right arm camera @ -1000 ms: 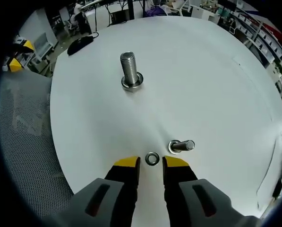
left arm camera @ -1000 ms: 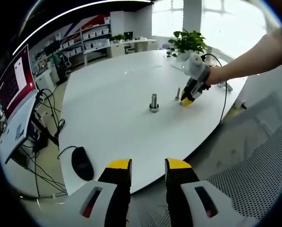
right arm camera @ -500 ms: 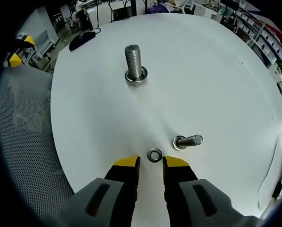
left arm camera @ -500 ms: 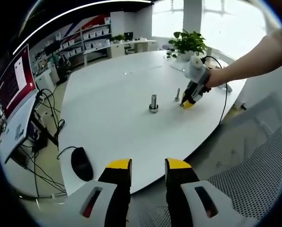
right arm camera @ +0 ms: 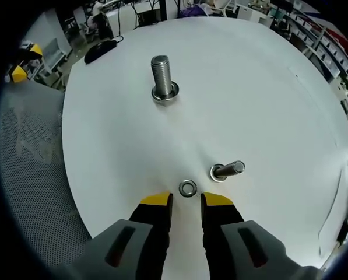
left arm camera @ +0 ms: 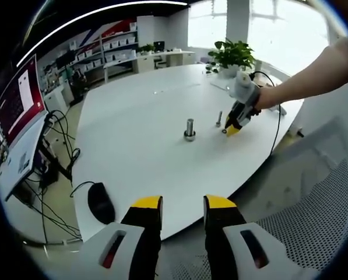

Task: Place the washer onto the threaded stud by aligning its center hole with the stud, sliding it down to the base, and recovering from edge contact or off-axis alignment until the washer reaches the visible bottom stop.

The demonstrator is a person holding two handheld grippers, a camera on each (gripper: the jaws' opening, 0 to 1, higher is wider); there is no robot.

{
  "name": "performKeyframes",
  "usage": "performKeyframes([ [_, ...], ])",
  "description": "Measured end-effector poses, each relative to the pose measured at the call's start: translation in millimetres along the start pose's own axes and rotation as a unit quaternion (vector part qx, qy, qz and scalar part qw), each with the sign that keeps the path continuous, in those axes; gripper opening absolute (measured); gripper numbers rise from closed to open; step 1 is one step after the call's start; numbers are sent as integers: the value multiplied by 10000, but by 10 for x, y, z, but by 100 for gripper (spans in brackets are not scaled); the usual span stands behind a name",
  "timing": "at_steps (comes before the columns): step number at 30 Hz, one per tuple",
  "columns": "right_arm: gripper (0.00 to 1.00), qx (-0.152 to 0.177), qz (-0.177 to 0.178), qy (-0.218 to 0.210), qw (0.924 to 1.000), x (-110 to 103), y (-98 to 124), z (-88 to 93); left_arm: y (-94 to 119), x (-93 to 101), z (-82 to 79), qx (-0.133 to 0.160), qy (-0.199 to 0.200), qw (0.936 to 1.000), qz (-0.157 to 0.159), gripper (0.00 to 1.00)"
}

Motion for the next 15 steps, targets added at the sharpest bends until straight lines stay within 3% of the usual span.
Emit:
performKeyframes([
  [15,22,137,-13,-68,9999,-5,82,9,3,-5,4,-37,13,10000,-45,26],
])
Point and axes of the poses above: the point that each gripper's makers call its tool centre point, and the gripper's own axes: y roughly backward along the fingers, x roughly to its right, z roughly out of its underside, the point moved 8 cm from there along y, roughly backward along the fingers, and after that the axes turned 7 degrees about y, right-handed, at the moved point
